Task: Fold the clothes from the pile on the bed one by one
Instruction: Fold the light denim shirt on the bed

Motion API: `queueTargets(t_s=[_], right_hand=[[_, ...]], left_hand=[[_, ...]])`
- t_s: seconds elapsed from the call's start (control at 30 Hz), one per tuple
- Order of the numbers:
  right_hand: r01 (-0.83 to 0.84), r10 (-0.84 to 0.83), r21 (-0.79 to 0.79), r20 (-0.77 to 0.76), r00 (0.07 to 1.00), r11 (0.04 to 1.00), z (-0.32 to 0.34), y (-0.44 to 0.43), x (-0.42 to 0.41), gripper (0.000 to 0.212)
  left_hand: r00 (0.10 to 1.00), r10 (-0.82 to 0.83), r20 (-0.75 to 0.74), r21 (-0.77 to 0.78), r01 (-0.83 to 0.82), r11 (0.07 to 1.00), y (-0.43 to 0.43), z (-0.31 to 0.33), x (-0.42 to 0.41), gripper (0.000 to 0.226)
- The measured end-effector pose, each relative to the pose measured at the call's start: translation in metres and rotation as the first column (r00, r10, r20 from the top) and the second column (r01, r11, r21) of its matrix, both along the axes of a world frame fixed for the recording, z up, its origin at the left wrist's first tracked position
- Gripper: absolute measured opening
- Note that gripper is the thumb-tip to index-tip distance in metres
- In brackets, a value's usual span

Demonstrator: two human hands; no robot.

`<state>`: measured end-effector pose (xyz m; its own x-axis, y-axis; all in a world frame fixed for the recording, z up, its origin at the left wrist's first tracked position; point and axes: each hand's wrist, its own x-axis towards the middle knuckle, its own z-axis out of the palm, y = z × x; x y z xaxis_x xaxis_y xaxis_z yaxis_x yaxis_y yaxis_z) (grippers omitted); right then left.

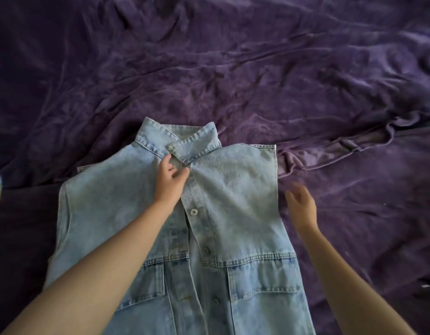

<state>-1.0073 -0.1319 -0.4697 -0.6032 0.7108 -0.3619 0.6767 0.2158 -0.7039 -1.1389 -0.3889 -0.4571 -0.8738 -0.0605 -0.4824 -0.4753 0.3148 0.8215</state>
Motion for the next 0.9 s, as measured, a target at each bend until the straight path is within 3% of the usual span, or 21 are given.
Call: queueTargets(t_s=[0.1,0.2,0.3,0.4,0.47,0.53,0.6,0.63,0.67,0.73,0.8,0.9], right_hand=[[-0.072,0.082,-0.061,0.168,0.982,0.995,-0.006,-0.022,0.055,0.036],[-0.115,0.131,-0.081,0.239,0.962,0.99,-0.002,-0.042,0.101,0.044],[-0.202,0.14,0.172,0.314,0.939,0.964,0.018,-0.061,0.139,0.048],[-0.352,0.248,0.547,0.256,0.934,0.76,0.035,-0.089,0.183,0.042],[-0.45,0.435,0.647,0.196,0.879,0.616,0.047,-0.119,0.215,0.029],[-0.645,0.642,0.543,0.231,0.731,0.538,0.054,-0.155,0.244,0.021],[-0.81,0.744,0.281,0.325,0.584,0.514,0.056,-0.192,0.264,0.014],[-0.848,0.752,0.181,0.395,0.527,0.499,0.058,-0.204,0.269,0.024],[-0.854,0.732,0.132,0.459,0.503,0.503,0.055,-0.212,0.275,0.046],[-0.79,0.664,-0.024,0.557,0.499,0.613,0.051,-0.222,0.278,0.081],[-0.771,0.616,-0.004,0.603,0.506,0.637,0.049,-0.228,0.284,0.091],[-0.764,0.624,-0.048,0.612,0.486,0.643,0.051,-0.242,0.296,0.091]], left_hand=[[0.994,-0.09,0.064,0.021,0.089,0.996,0.0,0.005,0.041,0.07],[0.988,-0.127,0.09,-0.095,0.136,0.986,0.001,0.009,0.085,0.067],[0.975,-0.072,0.211,-0.029,0.08,0.996,0.002,0.016,0.133,0.063],[0.949,-0.085,0.304,-0.019,0.096,0.995,-0.001,0.019,0.173,0.051],[0.939,-0.118,0.324,-0.065,0.146,0.987,0.0,0.02,0.182,0.048],[0.91,-0.168,0.38,-0.102,0.221,0.97,0.0,0.021,0.187,0.053],[0.869,-0.238,0.435,-0.087,0.303,0.949,-0.002,0.021,0.195,0.056],[0.86,-0.253,0.443,-0.085,0.321,0.943,-0.004,0.02,0.201,0.056],[0.854,-0.26,0.451,-0.108,0.342,0.934,-0.006,0.019,0.208,0.056],[0.846,-0.28,0.454,-0.188,0.399,0.898,-0.01,0.014,0.22,0.058],[0.851,-0.258,0.457,-0.177,0.371,0.911,-0.013,0.009,0.228,0.054],[0.845,-0.17,0.506,-0.009,0.202,0.979,-0.013,0.009,0.236,0.032]])
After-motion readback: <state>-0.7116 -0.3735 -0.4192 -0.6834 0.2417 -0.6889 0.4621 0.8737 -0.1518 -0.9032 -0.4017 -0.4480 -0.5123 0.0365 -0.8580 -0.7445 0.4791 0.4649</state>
